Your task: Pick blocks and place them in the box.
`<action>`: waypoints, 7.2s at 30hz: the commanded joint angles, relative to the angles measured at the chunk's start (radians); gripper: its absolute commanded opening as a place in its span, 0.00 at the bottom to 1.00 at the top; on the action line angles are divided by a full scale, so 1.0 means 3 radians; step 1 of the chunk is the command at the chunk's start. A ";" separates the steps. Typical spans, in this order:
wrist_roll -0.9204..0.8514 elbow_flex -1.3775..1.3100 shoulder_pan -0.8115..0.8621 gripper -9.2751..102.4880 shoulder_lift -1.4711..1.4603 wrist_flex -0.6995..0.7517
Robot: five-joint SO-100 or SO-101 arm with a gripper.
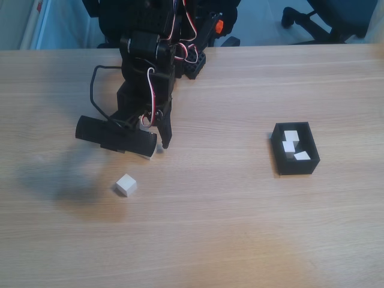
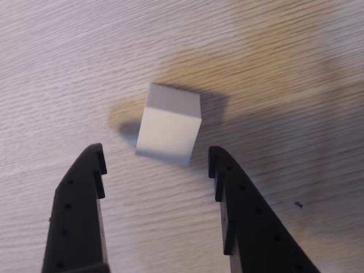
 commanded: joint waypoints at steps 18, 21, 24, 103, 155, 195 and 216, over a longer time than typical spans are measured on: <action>0.0159 0.0005 -0.0169 0.08 0.0036 -0.0220; 0.0291 0.0010 -0.0424 0.08 0.0286 -0.0051; 0.0506 0.0010 -0.0818 0.08 0.0573 0.0153; 0.0798 -0.0302 -0.0839 0.08 0.0608 0.0430; 0.0608 -0.1104 0.0026 0.20 -0.1171 -0.0920; 0.0430 -0.1529 0.0005 0.24 -0.1626 -0.1283; 0.0424 -0.1212 -0.0215 0.08 -0.1012 -0.1289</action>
